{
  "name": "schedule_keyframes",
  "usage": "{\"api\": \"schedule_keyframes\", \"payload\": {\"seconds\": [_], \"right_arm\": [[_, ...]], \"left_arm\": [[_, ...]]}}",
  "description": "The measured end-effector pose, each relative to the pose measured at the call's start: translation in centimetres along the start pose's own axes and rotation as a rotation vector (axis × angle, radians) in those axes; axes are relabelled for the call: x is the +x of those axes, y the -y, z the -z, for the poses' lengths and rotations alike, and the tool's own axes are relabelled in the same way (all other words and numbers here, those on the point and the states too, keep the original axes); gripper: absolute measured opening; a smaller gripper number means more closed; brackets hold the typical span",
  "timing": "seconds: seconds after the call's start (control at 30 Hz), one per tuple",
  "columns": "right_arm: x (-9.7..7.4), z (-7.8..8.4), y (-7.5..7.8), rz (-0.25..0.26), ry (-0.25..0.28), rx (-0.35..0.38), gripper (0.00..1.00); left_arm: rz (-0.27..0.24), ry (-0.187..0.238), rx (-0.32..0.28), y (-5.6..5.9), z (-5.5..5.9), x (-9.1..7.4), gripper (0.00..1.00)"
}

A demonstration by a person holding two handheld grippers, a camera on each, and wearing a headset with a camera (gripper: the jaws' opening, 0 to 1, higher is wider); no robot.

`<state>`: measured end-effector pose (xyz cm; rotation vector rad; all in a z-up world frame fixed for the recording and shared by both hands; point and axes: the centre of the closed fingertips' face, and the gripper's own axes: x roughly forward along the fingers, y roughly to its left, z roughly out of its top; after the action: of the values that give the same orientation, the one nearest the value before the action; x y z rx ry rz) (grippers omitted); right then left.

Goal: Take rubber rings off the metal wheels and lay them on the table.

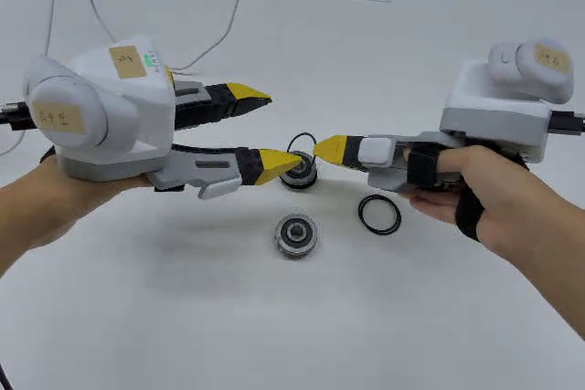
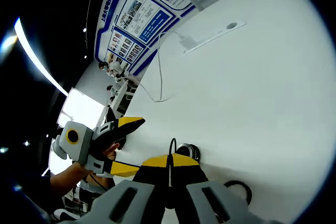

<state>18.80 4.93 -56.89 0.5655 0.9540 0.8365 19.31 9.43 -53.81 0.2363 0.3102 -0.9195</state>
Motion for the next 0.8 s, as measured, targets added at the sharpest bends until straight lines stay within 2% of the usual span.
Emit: {"api": "schedule_keyframes", "payload": {"seconds": [0.13,0.3,0.6,0.77,0.8], "right_arm": [[-1.3,0.2,0.9,0.011,0.03,0.07,0.01],[-2.6,0.9,2.3,0.046,0.04,0.096,0.01],[-4.7,2.7,4.1,0.102,0.048,0.143,0.02],[-5.8,3.6,5.4,0.144,0.047,0.175,0.02],[-6.0,3.8,5.8,0.165,0.043,0.176,0.02]], "left_arm": [[0.008,-0.011,0.001,0.6,0.0,-0.2,0.51],[0.01,0.005,0.0,1.0,-0.7,-0.3,0.57],[0.007,0.002,0.003,1.1,-0.8,-0.8,0.59],[0.011,-0.008,0.004,1.3,-0.7,-1.0,0.59],[0.013,-0.011,0.006,1.3,-0.6,-1.0,0.59]]}}
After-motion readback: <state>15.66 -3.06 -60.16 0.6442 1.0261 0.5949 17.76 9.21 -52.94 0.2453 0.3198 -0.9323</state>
